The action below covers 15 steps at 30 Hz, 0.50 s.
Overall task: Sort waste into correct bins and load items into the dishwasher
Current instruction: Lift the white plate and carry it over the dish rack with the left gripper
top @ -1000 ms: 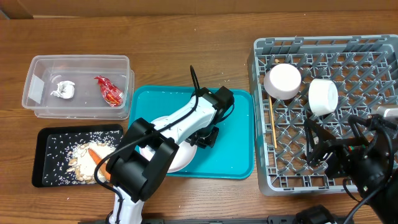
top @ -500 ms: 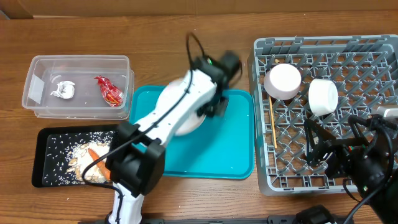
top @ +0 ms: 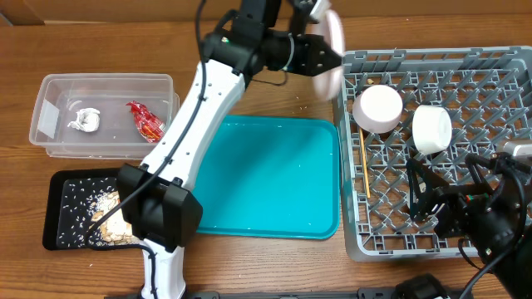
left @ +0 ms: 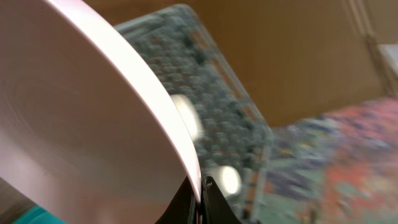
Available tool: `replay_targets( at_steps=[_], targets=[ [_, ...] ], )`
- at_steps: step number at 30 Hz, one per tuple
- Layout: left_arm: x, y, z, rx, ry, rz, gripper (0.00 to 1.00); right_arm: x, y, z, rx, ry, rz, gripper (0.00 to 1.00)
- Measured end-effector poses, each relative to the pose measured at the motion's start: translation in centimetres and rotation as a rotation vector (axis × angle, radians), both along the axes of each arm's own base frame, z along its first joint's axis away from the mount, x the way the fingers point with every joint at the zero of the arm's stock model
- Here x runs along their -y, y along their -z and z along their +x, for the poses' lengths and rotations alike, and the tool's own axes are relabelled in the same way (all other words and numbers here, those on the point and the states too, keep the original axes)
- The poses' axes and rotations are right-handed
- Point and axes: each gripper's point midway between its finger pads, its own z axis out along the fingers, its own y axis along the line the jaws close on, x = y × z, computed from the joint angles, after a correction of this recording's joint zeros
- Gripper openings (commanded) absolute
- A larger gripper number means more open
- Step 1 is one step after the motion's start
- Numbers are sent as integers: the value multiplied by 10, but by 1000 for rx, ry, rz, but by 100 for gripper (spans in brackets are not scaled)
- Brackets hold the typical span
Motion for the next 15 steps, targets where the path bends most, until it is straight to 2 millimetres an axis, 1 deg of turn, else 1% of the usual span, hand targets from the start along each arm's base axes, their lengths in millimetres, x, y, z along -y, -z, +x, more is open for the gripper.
replay_targets(
  at_steps=[3, 9, 12, 15],
  targets=[
    [27, -16, -26, -6, 108, -77, 4, 0, 0, 0, 0, 0, 0, 100],
    [77, -39, -78, 6, 268, -163, 5, 0, 0, 0, 0, 0, 1, 100],
    [94, -41, -101, -27, 314, -171, 4, 0, 0, 0, 0, -1, 1, 100],
    [102, -38, -116, -67, 341, -158, 4, 0, 0, 0, -1, -1, 0, 100]
  ],
)
